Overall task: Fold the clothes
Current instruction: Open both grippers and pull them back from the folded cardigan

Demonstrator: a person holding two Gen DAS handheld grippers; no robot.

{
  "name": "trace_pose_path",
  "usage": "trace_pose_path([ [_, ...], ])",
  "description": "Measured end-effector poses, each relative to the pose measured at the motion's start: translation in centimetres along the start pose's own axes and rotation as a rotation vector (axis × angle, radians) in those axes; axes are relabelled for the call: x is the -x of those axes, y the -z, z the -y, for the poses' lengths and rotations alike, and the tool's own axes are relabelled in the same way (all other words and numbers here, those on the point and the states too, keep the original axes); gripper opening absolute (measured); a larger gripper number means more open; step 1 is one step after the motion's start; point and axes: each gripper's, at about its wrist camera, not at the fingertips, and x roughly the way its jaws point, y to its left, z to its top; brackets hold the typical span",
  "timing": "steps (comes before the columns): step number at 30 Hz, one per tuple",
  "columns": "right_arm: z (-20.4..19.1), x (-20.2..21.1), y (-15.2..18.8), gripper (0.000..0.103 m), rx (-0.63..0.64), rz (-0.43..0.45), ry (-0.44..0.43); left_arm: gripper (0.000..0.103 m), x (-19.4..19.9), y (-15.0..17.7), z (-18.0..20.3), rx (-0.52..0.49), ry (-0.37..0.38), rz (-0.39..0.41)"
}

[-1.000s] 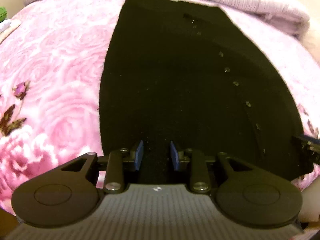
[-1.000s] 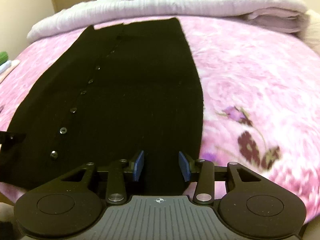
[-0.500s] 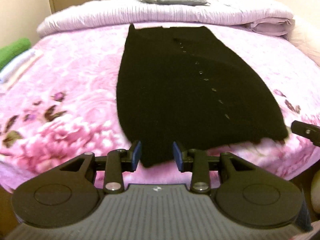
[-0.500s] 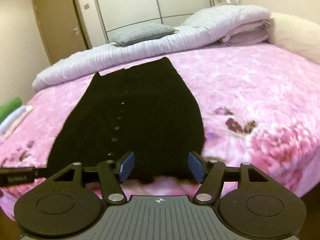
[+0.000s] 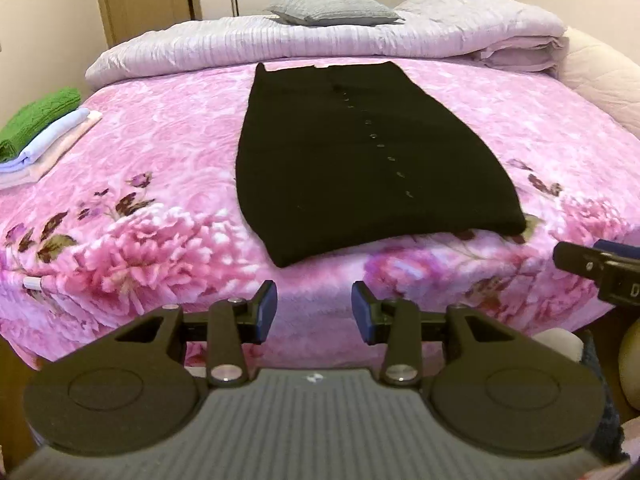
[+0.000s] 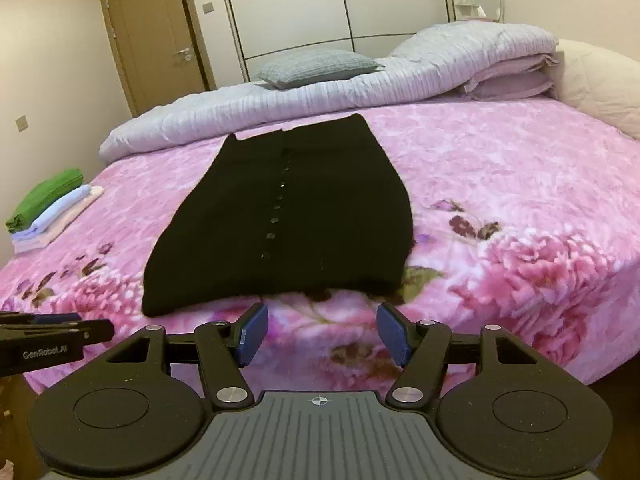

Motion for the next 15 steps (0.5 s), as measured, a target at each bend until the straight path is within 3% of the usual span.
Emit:
trace_pose_path([
  [15, -1.4, 0.2, -0.1, 0.064, 0.025, -0.011, -0.011, 0.038, 0.5, 0.1, -1.1, 0.041, 0.018, 0.006],
])
